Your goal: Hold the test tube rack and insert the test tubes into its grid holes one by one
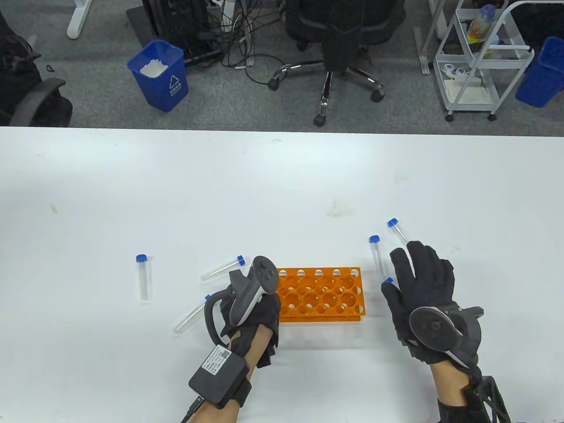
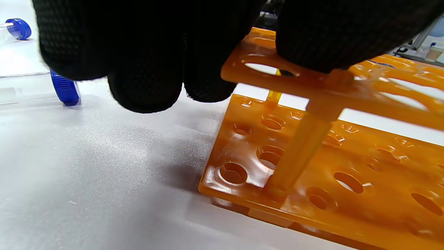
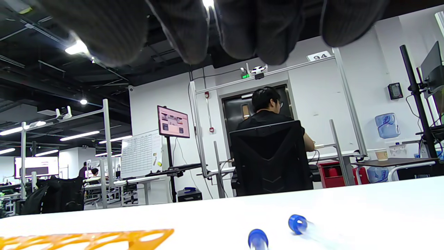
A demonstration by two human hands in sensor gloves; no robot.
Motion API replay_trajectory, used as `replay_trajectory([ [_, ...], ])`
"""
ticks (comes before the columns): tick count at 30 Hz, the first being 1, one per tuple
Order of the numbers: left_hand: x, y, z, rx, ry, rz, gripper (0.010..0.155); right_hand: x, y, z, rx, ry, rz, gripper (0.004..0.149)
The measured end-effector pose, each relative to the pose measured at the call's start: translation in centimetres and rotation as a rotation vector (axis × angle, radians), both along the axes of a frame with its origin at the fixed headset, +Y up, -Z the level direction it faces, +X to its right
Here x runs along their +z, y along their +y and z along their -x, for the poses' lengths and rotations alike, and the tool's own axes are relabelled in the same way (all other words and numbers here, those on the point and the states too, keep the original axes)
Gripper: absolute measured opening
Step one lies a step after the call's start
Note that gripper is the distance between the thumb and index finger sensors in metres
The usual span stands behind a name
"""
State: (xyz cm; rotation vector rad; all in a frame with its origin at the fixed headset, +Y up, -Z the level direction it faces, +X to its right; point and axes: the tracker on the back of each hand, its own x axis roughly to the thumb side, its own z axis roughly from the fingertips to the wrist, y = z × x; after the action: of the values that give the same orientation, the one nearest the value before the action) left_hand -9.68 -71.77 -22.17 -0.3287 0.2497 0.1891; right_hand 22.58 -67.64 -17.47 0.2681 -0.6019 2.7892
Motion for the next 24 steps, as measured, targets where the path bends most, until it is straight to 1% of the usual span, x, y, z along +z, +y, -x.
replay_trajectory([
  [1, 0.1, 0.2, 0.1, 0.025, 0.000, -0.006, 0.066, 0.0, 0.0, 0.0, -0.001, 0.000, 0.001, 0.068],
  [2, 0.1, 0.3, 0.2, 0.052, 0.003, -0.011, 0.054, 0.0, 0.0, 0.0, -0.002, 0.000, 0.001, 0.067],
  [3, 0.1, 0.6, 0.4, 0.116, 0.008, -0.015, 0.067, 0.0, 0.0, 0.0, -0.003, 0.000, 0.003, 0.068],
  [4, 0.1, 0.7, 0.5, 0.165, 0.009, -0.015, 0.066, 0.0, 0.0, 0.0, -0.003, 0.000, 0.004, 0.068],
  [5, 0.1, 0.7, 0.8, 0.263, 0.021, -0.009, 0.064, 0.0, 0.1, 0.0, -0.003, -0.001, 0.007, 0.068],
  [6, 0.1, 0.7, 1.1, 0.354, 0.040, -0.008, 0.074, 0.0, 0.0, 0.0, -0.002, -0.001, 0.009, 0.067],
  [7, 0.1, 0.7, 1.2, 0.404, 0.044, -0.005, 0.071, -0.1, 0.0, 0.0, -0.002, -0.002, 0.011, 0.067],
  [8, 0.1, 0.8, 1.5, 0.425, 0.039, 0.005, 0.071, -0.1, 0.0, 0.0, -0.001, -0.004, 0.014, 0.067],
  [9, 0.1, 0.9, 1.7, 0.431, 0.040, -0.002, 0.052, -0.1, 0.0, 0.0, -0.002, -0.005, 0.015, 0.067],
  [11, 0.1, 1.2, 2.6, 0.499, 0.054, -0.025, 0.051, -0.2, 0.0, -0.1, -0.007, -0.009, 0.020, 0.067],
  [12, 0.2, 1.4, 3.1, 0.572, 0.063, -0.023, 0.040, -0.2, 0.0, -0.2, -0.010, -0.013, 0.021, 0.067],
  [13, 0.3, 1.6, 3.5, 0.614, 0.064, -0.026, 0.040, -0.2, 0.0, -0.3, -0.014, -0.015, 0.022, 0.067],
  [16, 0.5, 3.0, 5.5, 0.781, 0.046, -0.036, 0.040, -0.4, -0.1, -0.7, -0.035, -0.023, 0.034, 0.067],
  [20, 1.1, 4.6, 9.4, 1.079, 0.068, -0.033, 0.040, -0.8, -0.4, -1.0, -0.046, -0.034, 0.055, 0.067],
  [21, 1.3, 5.0, 10.6, 1.124, 0.068, -0.042, 0.040, -0.9, -0.6, -1.1, -0.051, -0.035, 0.065, 0.068],
  [24, 1.7, 5.5, 13.3, 1.183, 0.062, -0.081, 0.039, -1.2, -0.9, -1.2, -0.054, -0.039, 0.088, 0.067],
])
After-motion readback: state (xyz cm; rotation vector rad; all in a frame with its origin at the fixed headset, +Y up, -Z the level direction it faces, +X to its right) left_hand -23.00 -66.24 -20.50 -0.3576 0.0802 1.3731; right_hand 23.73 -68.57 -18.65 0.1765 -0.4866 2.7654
